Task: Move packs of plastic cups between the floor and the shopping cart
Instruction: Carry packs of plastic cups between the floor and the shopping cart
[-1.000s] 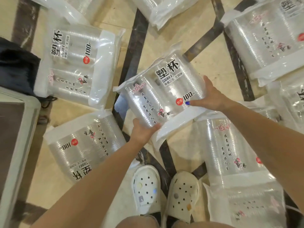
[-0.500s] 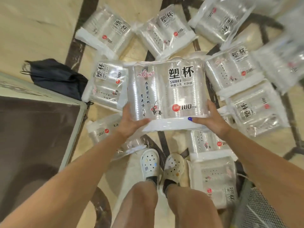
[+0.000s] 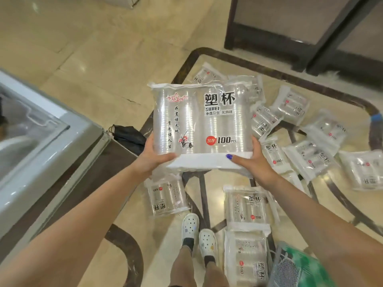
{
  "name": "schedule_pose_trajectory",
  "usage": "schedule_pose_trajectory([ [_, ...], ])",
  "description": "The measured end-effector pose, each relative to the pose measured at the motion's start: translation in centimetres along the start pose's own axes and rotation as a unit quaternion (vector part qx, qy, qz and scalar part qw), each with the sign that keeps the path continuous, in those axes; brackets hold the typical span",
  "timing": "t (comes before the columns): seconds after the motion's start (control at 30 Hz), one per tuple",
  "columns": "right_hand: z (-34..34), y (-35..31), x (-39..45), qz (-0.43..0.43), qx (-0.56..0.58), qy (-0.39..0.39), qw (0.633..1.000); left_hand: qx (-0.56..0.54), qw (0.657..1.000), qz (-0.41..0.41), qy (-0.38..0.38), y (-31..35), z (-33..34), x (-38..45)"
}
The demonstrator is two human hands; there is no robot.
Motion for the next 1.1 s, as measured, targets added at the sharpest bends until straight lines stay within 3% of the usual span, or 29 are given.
schedule_pose_trajectory([
  [0.13,1.5,-5.5,-2.9,-0.062,-0.019,-0.055,0.996,-0.009,0.998,0.047,0.037,2.8,-2.4,-6.4],
  [0.33,7.6,-12.6,-7.2,-0.136,-0.070,-0.130,0.980,-0.060,0.978,0.123,0.160,4.4,-7.3,-17.9],
  [0.63,24.3,-14.6,-18.7,-0.208,-0.148,-0.288,0.923,-0.117,0.912,0.156,0.360,-3.2,-16.4,-39.4],
  [0.87,40.5,-10.4,-34.2,-0.236,-0.179,-0.466,0.834,-0.162,0.820,0.115,0.537,-16.0,-18.9,-60.1],
  [1.1,53.4,-1.4,-53.9,-0.241,-0.192,-0.633,0.710,-0.214,0.699,0.053,0.681,-29.3,-17.5,-80.7],
])
Point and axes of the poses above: each hand's wrist, its own x-axis towards the middle knuckle, its own z-axis out of the palm, y = z × x, the point moved 1 cm from there along x, towards the middle knuckle, and after that the axes turned 4 degrees about y, right-handed, at the moved point
